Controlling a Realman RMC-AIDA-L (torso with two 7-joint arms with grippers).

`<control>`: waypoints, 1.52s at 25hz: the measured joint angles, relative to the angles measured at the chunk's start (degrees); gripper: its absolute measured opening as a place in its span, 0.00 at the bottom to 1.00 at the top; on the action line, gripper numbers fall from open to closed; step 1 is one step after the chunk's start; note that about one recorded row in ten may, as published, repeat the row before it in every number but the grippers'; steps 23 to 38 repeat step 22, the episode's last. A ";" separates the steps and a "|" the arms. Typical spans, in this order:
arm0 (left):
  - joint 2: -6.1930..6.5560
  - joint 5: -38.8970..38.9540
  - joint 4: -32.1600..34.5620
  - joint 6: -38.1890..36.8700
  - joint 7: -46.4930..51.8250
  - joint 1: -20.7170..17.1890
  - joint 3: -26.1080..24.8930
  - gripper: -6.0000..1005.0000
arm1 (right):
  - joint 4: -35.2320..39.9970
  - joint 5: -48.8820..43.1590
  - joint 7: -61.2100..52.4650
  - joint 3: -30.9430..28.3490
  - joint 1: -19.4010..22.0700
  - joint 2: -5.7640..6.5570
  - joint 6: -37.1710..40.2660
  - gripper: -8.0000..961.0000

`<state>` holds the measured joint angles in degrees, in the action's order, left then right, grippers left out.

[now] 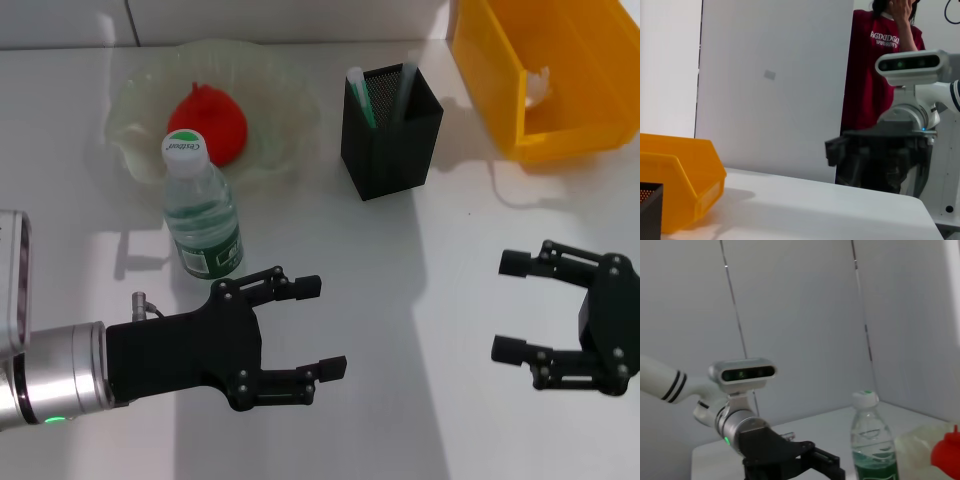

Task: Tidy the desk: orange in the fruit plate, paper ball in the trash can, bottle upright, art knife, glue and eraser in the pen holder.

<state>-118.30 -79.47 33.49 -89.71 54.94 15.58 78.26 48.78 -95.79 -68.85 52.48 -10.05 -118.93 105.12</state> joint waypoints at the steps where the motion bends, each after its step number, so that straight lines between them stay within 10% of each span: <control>1: 0.00 0.00 0.00 0.05 0.00 0.08 -0.05 0.84 | -1.35 -0.41 1.43 -0.06 0.05 -0.06 0.54 0.88; 38: 0.09 0.02 0.00 -0.59 -0.06 -0.85 -2.23 0.84 | -7.33 -1.36 3.16 -1.00 -3.47 -0.08 0.09 0.88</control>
